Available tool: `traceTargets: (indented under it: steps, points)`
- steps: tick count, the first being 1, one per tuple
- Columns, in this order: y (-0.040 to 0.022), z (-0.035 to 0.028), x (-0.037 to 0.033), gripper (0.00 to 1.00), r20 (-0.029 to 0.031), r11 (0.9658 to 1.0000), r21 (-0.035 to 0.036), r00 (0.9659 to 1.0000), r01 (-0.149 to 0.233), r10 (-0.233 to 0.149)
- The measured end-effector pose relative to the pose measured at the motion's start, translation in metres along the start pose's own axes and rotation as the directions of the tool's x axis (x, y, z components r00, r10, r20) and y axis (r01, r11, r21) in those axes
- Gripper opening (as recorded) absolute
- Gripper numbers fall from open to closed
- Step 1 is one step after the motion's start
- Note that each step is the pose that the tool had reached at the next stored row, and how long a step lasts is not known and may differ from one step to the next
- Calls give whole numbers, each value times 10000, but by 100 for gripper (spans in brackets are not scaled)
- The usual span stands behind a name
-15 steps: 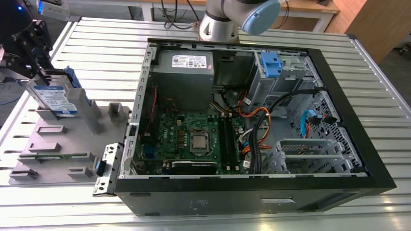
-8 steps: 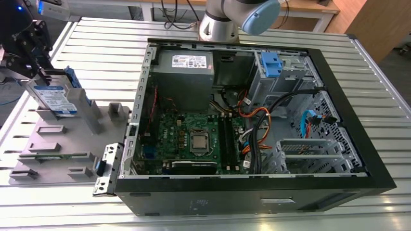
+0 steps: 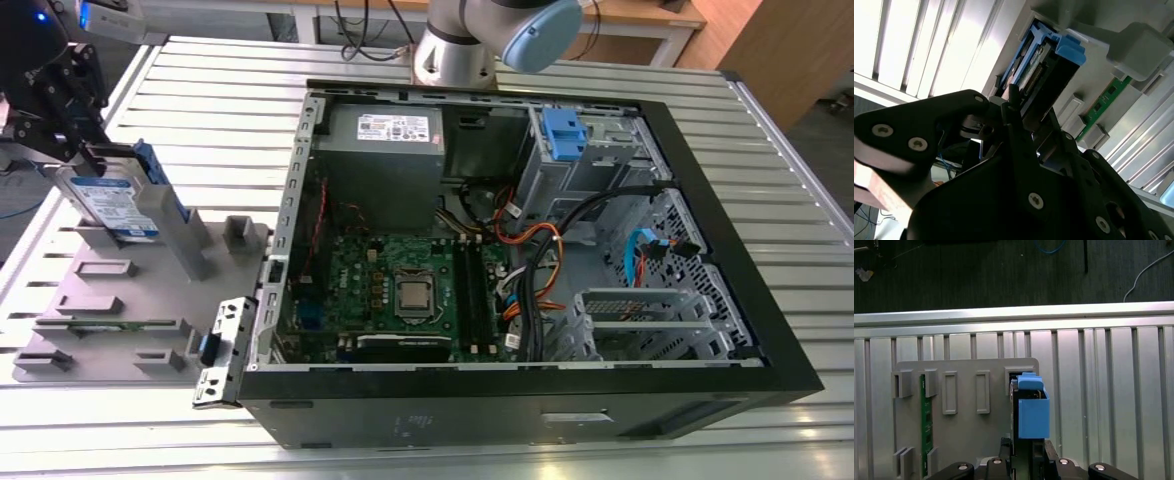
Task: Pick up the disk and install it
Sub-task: 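Pick up the disk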
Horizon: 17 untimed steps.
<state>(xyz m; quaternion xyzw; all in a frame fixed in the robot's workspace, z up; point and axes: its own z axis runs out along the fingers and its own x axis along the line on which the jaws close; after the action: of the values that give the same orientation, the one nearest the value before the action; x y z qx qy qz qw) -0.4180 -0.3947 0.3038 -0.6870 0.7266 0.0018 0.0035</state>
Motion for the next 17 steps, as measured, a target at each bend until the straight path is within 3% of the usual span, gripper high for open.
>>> traceTargets:
  steps: [4, 7, 17]
  points:
    - [0, 0, 0, 35, 1, 10000, 0, 10000, 65, -65]
    - [0, 0, 0, 35, 1, 9991, -3, 9991, 429, -429]
    - [0, 0, 0, 35, 1, 9989, -4, 9989, 466, -466]
